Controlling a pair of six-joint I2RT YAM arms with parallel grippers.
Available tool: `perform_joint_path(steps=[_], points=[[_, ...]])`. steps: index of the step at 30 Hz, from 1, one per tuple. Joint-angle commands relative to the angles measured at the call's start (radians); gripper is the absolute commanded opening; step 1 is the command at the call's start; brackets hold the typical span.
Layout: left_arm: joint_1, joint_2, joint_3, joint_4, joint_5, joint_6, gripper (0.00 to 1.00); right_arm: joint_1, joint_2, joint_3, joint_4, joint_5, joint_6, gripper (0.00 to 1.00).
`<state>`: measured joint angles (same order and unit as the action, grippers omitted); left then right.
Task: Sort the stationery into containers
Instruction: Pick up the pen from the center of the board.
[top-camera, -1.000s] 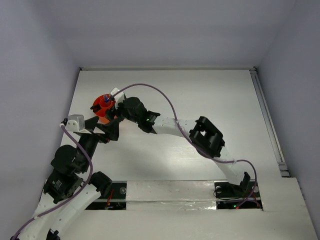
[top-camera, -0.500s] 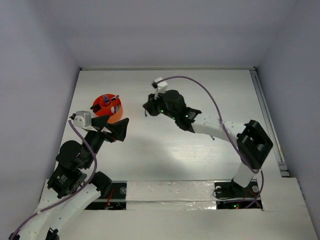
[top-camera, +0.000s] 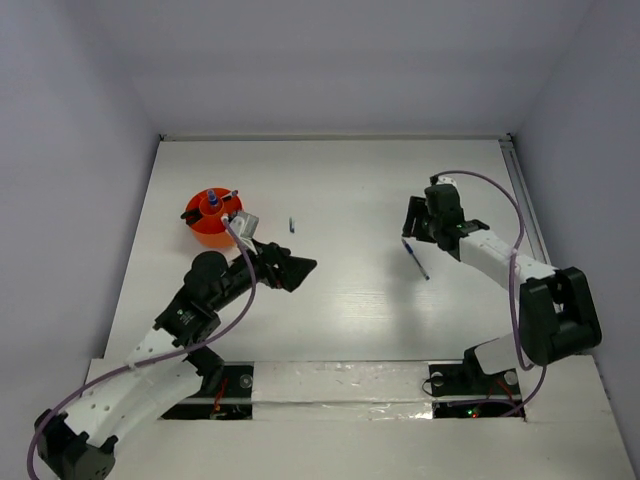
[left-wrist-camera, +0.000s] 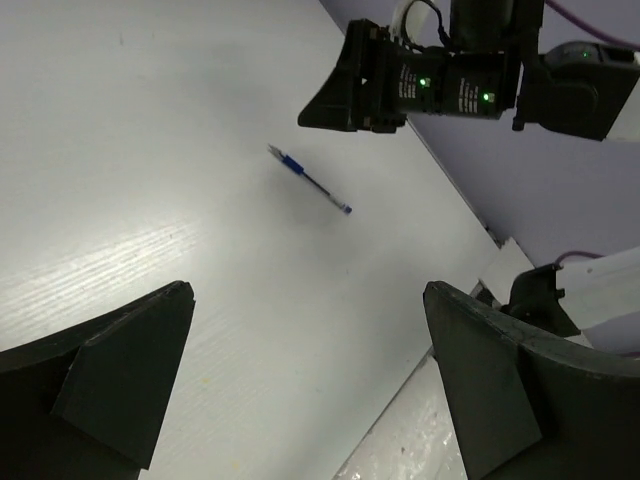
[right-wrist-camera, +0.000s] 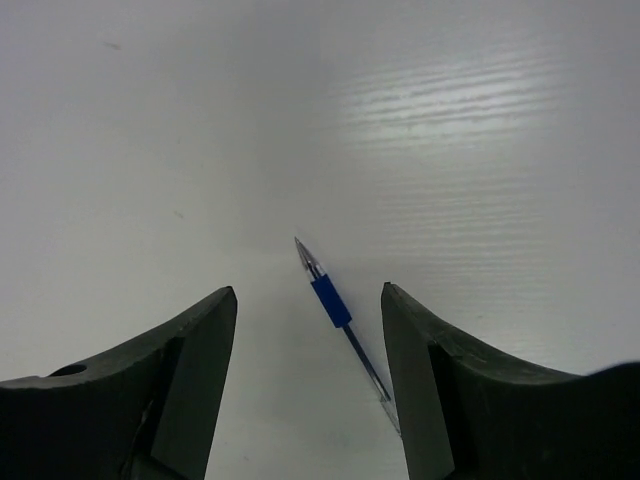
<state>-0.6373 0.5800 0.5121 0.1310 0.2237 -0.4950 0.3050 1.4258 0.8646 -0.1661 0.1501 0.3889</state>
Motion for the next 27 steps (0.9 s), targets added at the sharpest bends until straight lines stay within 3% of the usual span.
perform_joint_path(steps=[1, 12, 13, 18, 24, 27], points=[[0.005, 0.021, -0.035, 0.171, 0.094, -0.066, 0.99, -0.001, 0.071, 0.023, -0.088, -0.015, -0.041, 0.66], [0.005, -0.046, -0.164, 0.231, 0.095, -0.117, 0.96, -0.010, 0.254, 0.134, -0.185, -0.029, -0.062, 0.60], [0.005, -0.046, -0.172, 0.237, 0.098, -0.125, 0.93, -0.010, 0.260, 0.139, -0.185, -0.035, -0.064, 0.52], [-0.004, -0.016, -0.205, 0.292, 0.118, -0.148, 0.76, -0.010, 0.298, 0.166, -0.220, -0.079, -0.058, 0.37], [-0.013, 0.003, -0.215, 0.303, 0.098, -0.149, 0.66, -0.001, 0.318, 0.191, -0.263, -0.080, -0.084, 0.20], [-0.024, 0.030, -0.210, 0.312, 0.092, -0.146, 0.63, 0.009, 0.337, 0.205, -0.270, -0.086, -0.088, 0.02]])
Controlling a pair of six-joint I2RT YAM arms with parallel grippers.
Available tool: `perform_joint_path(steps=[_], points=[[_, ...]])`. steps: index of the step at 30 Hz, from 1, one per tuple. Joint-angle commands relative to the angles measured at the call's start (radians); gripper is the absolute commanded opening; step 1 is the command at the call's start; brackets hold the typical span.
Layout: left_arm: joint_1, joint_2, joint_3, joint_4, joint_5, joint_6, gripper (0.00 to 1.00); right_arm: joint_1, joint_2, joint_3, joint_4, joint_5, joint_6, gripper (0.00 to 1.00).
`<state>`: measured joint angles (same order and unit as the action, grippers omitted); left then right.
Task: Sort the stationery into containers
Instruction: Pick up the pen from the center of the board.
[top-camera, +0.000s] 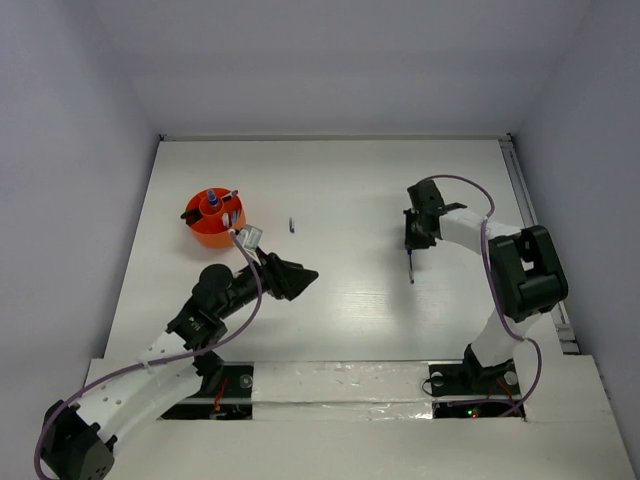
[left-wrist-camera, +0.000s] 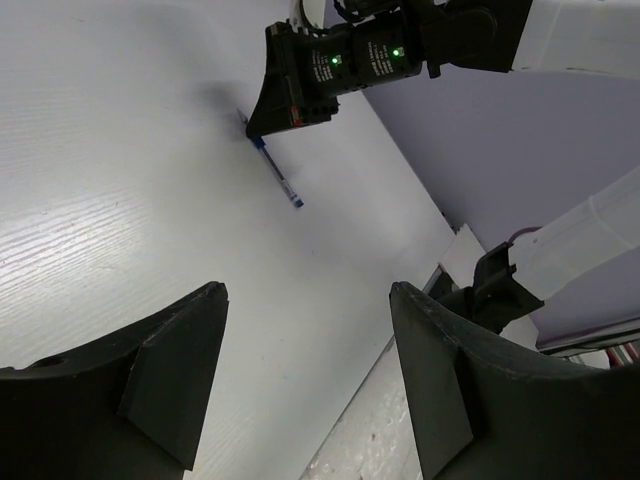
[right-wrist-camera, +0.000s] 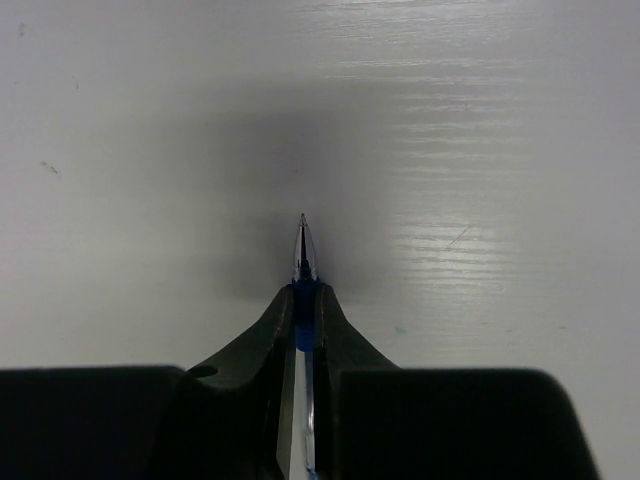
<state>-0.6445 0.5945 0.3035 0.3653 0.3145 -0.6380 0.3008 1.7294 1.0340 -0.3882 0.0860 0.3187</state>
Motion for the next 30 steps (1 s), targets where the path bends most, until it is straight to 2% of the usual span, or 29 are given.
perform_joint_path(steps=[1, 7, 10, 13, 15, 23, 30], points=[[-0.017, 0.024, 0.002, 0.078, -0.003, 0.000, 0.62, 0.014, 0.029, 0.031, -0.038, -0.028, -0.015, 0.00], [-0.064, 0.114, 0.023, 0.086, -0.046, 0.017, 0.60, 0.115, -0.109, -0.055, 0.216, -0.268, 0.069, 0.00], [-0.086, 0.178, 0.029, 0.124, -0.052, 0.014, 0.60, 0.185, -0.201, -0.061, 0.339, -0.322, 0.137, 0.00], [-0.110, 0.231, 0.039, 0.153, -0.078, 0.017, 0.50, 0.291, -0.257, -0.060, 0.486, -0.374, 0.181, 0.00], [-0.121, 0.251, 0.049, 0.158, -0.115, 0.026, 0.49, 0.356, -0.267, -0.045, 0.553, -0.373, 0.206, 0.00], [-0.121, 0.254, 0.078, 0.141, -0.218, 0.049, 0.50, 0.446, -0.287, -0.074, 0.759, -0.391, 0.313, 0.00], [-0.121, 0.292, 0.094, 0.156, -0.265, 0.060, 0.48, 0.446, -0.288, -0.118, 0.868, -0.457, 0.375, 0.00]])
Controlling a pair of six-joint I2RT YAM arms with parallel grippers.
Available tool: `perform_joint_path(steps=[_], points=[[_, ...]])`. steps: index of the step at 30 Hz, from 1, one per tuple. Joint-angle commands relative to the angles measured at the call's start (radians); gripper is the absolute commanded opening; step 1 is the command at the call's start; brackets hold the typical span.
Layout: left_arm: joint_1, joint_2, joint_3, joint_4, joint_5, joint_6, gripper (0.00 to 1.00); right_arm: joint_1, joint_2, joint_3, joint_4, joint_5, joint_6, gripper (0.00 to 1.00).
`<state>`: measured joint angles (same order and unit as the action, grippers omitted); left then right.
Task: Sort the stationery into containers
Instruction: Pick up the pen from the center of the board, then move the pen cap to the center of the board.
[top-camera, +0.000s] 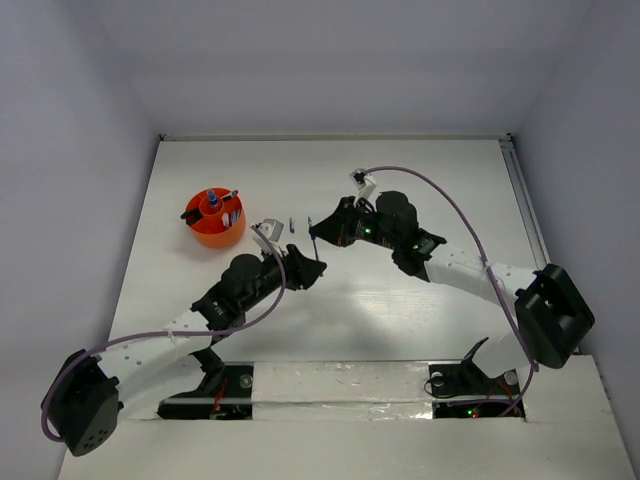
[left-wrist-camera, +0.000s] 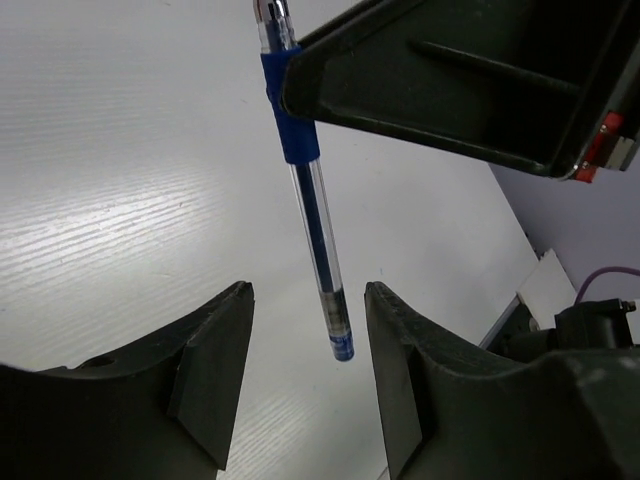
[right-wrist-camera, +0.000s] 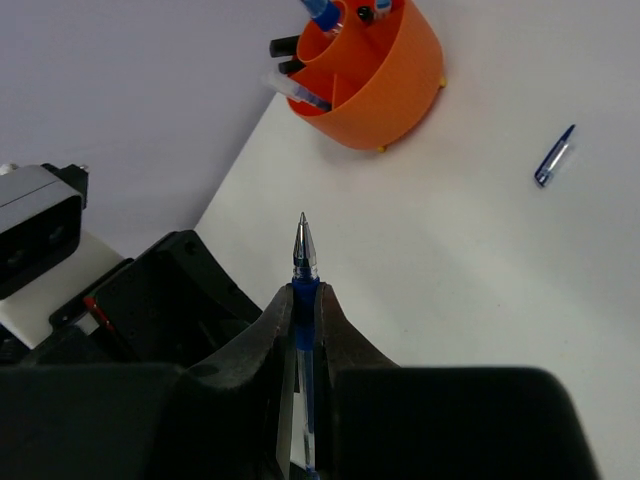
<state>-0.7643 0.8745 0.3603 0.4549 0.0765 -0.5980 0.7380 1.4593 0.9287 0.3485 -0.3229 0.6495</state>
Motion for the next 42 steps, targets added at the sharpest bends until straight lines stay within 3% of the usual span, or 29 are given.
perform_joint_path(steps=[1, 9, 12, 13, 16, 18, 19, 23, 26, 30, 33, 37, 42], points=[[-0.001, 0.020, 0.034, 0.077, -0.029, 0.018, 0.45, 0.018, -0.016, -0.016, 0.147, -0.057, 0.053, 0.00], [-0.001, 0.037, 0.029, 0.126, -0.049, 0.007, 0.32, 0.018, -0.002, -0.048, 0.236, -0.099, 0.104, 0.00], [-0.001, 0.015, 0.026, 0.122, -0.067, 0.006, 0.18, 0.018, 0.001, -0.050, 0.238, -0.102, 0.105, 0.00], [-0.001, 0.002, 0.026, 0.114, -0.067, 0.001, 0.00, 0.018, 0.003, -0.050, 0.238, -0.102, 0.104, 0.00], [-0.010, -0.043, 0.046, 0.048, -0.100, 0.009, 0.00, 0.018, 0.001, -0.048, 0.210, -0.087, 0.093, 0.00], [-0.010, -0.084, 0.063, -0.025, -0.093, 0.021, 0.00, 0.018, -0.004, -0.030, 0.131, -0.073, 0.067, 0.13], [-0.010, -0.136, 0.071, -0.057, -0.099, 0.027, 0.00, 0.018, -0.005, -0.016, 0.098, -0.056, 0.033, 0.28], [-0.010, -0.274, 0.133, -0.322, -0.165, 0.073, 0.00, 0.018, -0.030, 0.009, 0.027, 0.002, -0.031, 0.50], [-0.010, -0.368, 0.192, -0.483, -0.280, 0.078, 0.00, 0.018, -0.042, 0.033, -0.020, 0.033, -0.083, 0.54], [-0.010, -0.423, 0.270, -0.574, -0.273, 0.076, 0.00, 0.018, 0.044, 0.110, -0.098, 0.074, -0.137, 0.52], [-0.010, -0.439, 0.340, -0.666, -0.308, 0.116, 0.00, 0.029, 0.195, 0.254, -0.321, 0.195, -0.204, 0.50], [-0.010, -0.471, 0.373, -0.731, -0.350, 0.168, 0.00, 0.029, 0.373, 0.499, -0.487, 0.358, -0.275, 0.48], [-0.010, -0.512, 0.365, -0.737, -0.368, 0.187, 0.00, 0.038, 0.593, 0.686, -0.597, 0.347, -0.280, 0.54]])
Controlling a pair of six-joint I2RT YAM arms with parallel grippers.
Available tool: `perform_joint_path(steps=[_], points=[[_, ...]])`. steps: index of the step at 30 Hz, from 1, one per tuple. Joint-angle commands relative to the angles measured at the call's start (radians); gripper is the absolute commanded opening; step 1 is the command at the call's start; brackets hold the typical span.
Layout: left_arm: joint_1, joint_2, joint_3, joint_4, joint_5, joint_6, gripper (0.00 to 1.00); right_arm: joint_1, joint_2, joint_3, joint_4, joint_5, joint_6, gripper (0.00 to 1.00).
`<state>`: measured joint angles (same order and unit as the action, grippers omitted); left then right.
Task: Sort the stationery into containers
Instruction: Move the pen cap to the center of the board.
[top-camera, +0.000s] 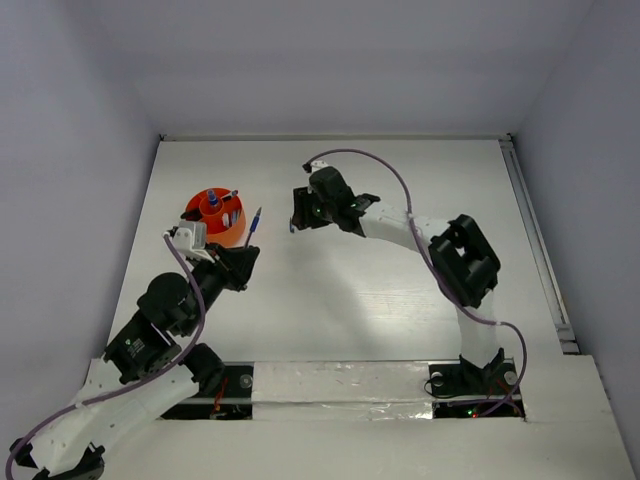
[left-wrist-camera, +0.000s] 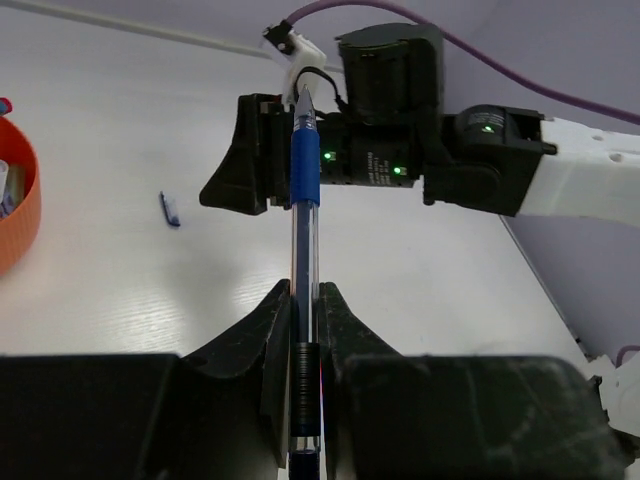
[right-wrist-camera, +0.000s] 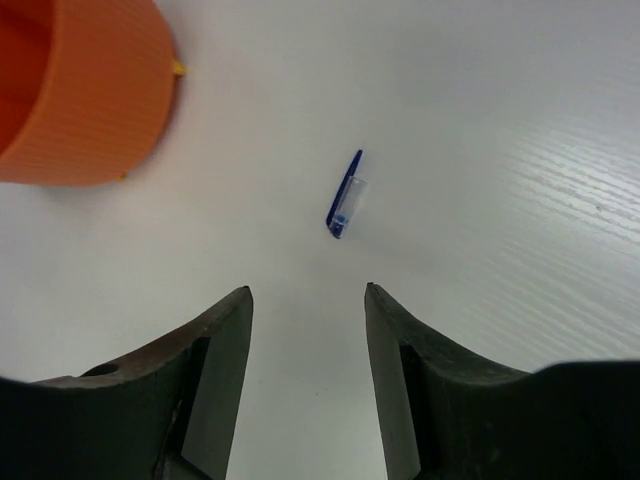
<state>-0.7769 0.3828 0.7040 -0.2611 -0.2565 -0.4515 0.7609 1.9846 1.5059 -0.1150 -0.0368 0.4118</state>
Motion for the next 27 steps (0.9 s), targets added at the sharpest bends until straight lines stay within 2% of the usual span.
perform_joint_path(steps=[1, 8, 11, 17, 20, 24, 27], points=[[0.002, -0.030, 0.025, -0.023, -0.036, 0.042, 0.00, 0.015, 0.094, 0.138, -0.164, 0.077, -0.045, 0.56], [0.002, -0.047, 0.022, -0.026, -0.029, 0.048, 0.00, 0.057, 0.304, 0.375, -0.282, 0.113, -0.071, 0.58], [0.002, -0.051, 0.019, -0.021, -0.020, 0.050, 0.00, 0.069, 0.368, 0.453, -0.319, 0.138, -0.085, 0.56], [0.002, -0.058, 0.015, -0.020, -0.009, 0.047, 0.00, 0.078, 0.428, 0.517, -0.361, 0.205, -0.126, 0.44], [0.002, -0.058, 0.014, -0.018, -0.003, 0.047, 0.00, 0.078, 0.441, 0.516, -0.362, 0.244, -0.149, 0.42], [0.002, -0.061, 0.012, -0.013, 0.002, 0.045, 0.00, 0.078, 0.470, 0.546, -0.379, 0.285, -0.157, 0.42], [0.002, -0.059, 0.011, -0.012, 0.003, 0.045, 0.00, 0.078, 0.497, 0.562, -0.384, 0.266, -0.139, 0.48]])
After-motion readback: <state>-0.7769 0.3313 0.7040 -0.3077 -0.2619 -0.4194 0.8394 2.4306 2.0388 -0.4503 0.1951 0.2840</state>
